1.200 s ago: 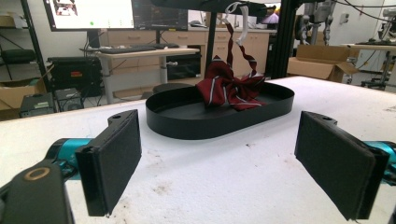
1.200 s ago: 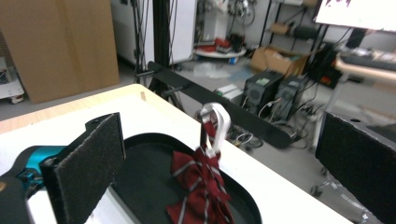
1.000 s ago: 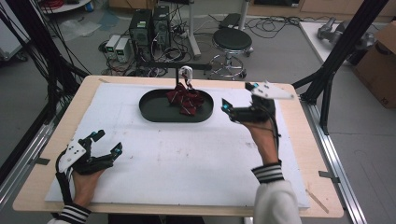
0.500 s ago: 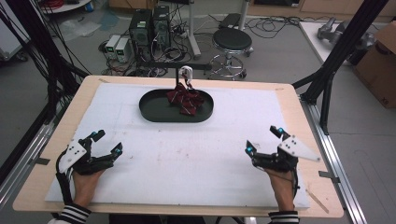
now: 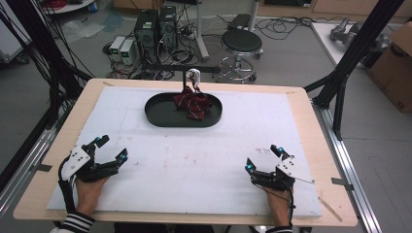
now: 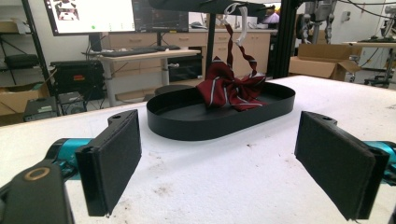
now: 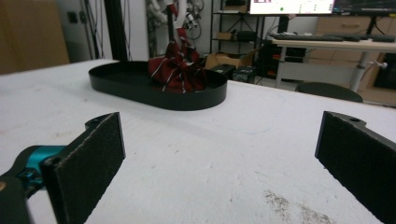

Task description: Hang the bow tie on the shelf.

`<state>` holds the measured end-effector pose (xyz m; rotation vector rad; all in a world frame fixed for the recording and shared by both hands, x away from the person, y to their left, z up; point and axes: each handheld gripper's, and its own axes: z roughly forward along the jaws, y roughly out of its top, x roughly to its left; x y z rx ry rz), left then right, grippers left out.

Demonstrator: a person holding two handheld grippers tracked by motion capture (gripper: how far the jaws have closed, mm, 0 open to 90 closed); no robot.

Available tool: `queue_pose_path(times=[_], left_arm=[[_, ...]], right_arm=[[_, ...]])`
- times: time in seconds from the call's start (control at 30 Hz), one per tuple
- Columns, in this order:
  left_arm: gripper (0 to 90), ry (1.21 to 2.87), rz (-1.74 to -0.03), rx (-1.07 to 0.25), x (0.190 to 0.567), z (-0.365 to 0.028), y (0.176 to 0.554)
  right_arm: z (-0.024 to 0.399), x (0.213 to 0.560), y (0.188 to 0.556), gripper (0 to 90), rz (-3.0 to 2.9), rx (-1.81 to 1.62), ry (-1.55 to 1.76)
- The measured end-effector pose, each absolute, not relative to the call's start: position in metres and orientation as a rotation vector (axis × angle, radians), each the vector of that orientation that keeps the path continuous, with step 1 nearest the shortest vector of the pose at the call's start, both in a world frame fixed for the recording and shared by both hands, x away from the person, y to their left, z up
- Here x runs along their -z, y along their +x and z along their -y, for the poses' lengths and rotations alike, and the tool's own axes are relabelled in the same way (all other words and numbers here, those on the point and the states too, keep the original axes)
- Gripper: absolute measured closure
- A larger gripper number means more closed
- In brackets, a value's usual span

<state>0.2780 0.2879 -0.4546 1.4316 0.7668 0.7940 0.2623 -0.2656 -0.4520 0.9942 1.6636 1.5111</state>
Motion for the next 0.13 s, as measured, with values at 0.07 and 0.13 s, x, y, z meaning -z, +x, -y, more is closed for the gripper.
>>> queue_pose_path(times=[0.07, 0.13], left_arm=[[14.9, 1.432, -0.768, -0.793, 0.4545, -0.2878, 0.2780], [14.9, 1.432, -0.767, -0.794, 0.4545, -0.2877, 0.2779]], right_arm=[[0.2668, 0.4524, 0.2623, 0.5, -1.651, -1.520, 1.001], [0.2661, 0.4525, 0.2612, 0.5, -1.647, -1.512, 0.997]])
